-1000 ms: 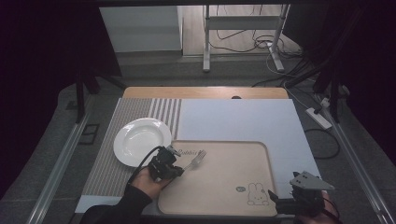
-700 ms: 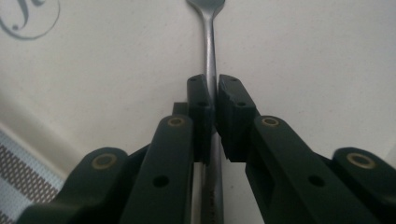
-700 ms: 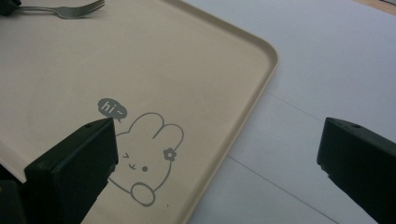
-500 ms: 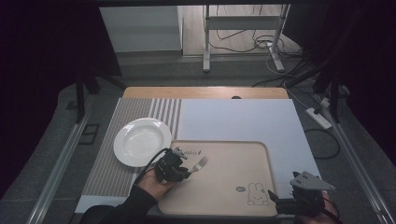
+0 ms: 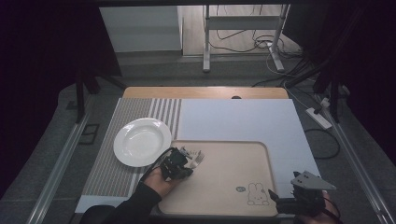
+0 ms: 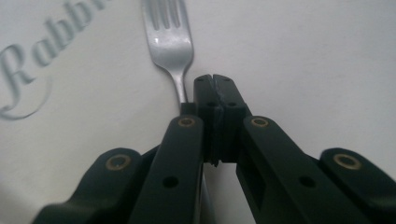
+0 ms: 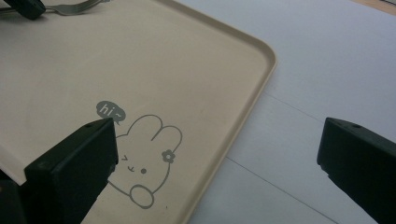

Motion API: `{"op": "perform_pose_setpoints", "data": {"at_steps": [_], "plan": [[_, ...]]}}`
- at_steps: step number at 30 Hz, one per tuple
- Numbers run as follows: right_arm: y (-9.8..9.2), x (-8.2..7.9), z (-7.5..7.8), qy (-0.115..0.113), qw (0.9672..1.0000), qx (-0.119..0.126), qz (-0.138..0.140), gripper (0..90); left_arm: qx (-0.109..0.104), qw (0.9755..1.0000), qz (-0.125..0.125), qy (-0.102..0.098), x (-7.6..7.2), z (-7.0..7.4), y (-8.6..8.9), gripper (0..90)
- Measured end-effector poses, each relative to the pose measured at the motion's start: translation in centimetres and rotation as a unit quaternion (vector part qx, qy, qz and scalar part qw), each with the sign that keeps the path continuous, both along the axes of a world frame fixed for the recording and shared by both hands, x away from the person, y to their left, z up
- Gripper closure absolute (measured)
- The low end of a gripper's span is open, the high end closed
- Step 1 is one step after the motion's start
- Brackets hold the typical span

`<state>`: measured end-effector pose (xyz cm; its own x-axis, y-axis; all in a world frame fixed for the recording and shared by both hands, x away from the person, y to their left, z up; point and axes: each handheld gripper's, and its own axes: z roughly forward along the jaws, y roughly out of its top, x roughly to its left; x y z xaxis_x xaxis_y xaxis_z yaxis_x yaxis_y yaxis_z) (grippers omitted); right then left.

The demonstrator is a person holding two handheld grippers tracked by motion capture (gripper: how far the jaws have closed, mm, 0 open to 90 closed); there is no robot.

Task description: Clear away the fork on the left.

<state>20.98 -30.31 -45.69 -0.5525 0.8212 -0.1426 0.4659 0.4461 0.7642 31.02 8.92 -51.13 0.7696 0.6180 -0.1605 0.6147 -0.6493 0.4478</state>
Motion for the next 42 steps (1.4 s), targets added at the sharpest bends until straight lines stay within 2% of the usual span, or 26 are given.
{"op": "perform_pose_setpoints", "data": {"at_steps": [6, 12, 15, 26, 31, 35, 39, 42], "plan": [[0.0, 0.0, 0.0, 0.0, 1.0, 0.0, 0.001, 0.0, 0.001, 0.9999, 0.014, 0.003, 0.7, -0.1, 1.5, 88.9], [0.0, 0.0, 0.0, -0.001, 1.0, 0.001, 0.001, 0.0, 0.011, 0.9996, 0.025, -0.005, 1.1, -0.1, 2.8, 88.9], [0.0, 0.0, 0.0, 0.0, 1.0, 0.001, 0.002, 0.0, 0.017, 0.9993, 0.033, -0.006, 1.2, 0.0, 3.3, 88.8], [0.0, 0.0, 0.0, 0.0, 1.0, 0.002, 0.002, 0.0, 0.017, 0.9986, 0.05, -0.003, 1.6, -0.1, 4.6, 87.6], [0.0, 0.0, 0.0, 0.001, 1.0, 0.001, 0.004, 0.0, 0.016, 0.9989, 0.045, -0.004, 1.5, 0.1, 4.3, 79.7], [0.0, 0.0, 0.0, 0.0, 1.0, 0.002, 0.004, 0.0, -0.003, 0.9994, 0.033, -0.004, 1.3, 0.9, 4.2, 73.9], [0.0, 0.0, 0.0, 0.0, 1.0, 0.002, 0.003, 0.0, -0.025, 0.999, 0.022, -0.03, 0.7, 1.8, 4.3, 67.9], [0.0, 0.0, 0.0, 0.001, 1.0, 0.002, 0.005, 0.0, -0.042, 0.9984, 0.026, -0.027, 0.7, 2.0, 4.8, 58.0]]}}
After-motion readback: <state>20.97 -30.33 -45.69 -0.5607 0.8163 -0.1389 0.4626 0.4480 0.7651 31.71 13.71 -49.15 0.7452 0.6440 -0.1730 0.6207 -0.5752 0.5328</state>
